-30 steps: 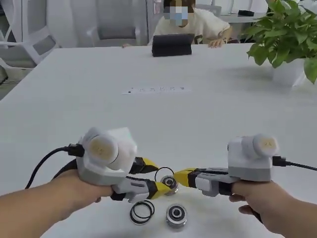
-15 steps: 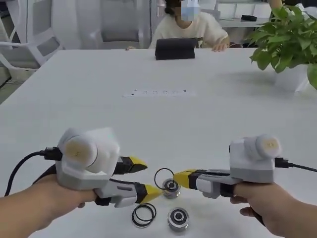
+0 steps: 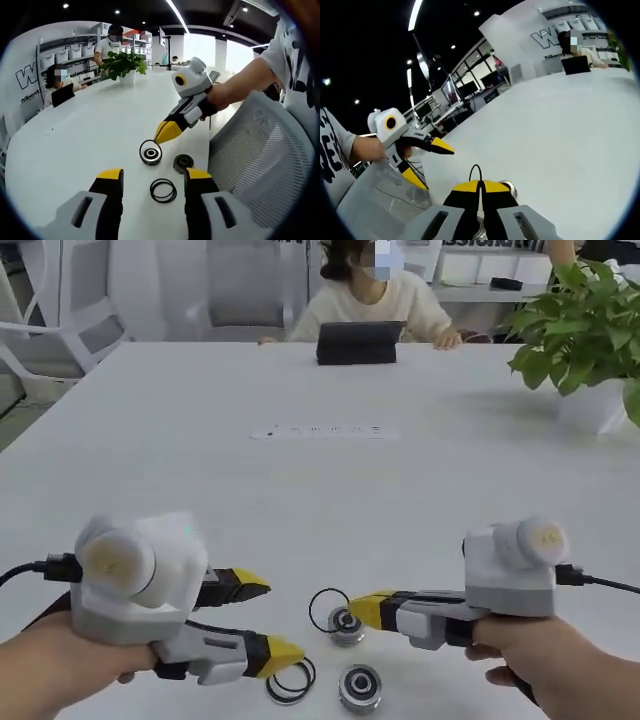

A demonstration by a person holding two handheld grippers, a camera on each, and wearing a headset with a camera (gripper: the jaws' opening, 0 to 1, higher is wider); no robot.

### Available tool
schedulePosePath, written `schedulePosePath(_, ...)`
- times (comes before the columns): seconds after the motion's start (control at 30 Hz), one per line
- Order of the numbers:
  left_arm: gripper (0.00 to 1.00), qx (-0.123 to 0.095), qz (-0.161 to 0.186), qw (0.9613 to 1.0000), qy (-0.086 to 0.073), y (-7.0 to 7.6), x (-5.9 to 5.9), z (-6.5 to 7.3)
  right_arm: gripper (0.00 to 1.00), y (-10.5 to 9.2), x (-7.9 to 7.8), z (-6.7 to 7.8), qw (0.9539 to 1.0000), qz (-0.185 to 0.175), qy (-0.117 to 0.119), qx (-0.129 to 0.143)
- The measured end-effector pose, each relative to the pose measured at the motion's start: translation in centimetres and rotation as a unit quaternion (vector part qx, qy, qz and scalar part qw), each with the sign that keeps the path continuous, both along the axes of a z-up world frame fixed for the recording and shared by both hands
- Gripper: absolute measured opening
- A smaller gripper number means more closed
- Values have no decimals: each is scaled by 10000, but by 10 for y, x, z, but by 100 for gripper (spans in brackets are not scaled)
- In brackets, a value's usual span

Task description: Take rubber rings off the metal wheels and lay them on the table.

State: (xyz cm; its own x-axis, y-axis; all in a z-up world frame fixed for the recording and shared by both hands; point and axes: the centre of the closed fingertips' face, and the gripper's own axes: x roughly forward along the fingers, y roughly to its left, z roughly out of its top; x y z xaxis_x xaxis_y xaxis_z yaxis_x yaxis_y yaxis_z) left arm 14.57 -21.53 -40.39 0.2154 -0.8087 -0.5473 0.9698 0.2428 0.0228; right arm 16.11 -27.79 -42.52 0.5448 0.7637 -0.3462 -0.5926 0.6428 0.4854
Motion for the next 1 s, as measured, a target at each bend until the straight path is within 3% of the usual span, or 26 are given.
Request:
schedulePosePath(0.37, 52, 12, 52, 10000, 50, 12, -3, 3, 0, 12, -5, -3, 9996, 172, 196, 50)
schedulePosePath(0.57, 55, 97, -54, 9999, -11, 16, -10, 2, 0, 21, -7, -6, 9991, 308, 283, 43)
schedulePosePath(1.0, 58, 50, 4, 10000, 61, 22, -15, 6, 0, 34, -18, -22, 9956, 731, 550, -183)
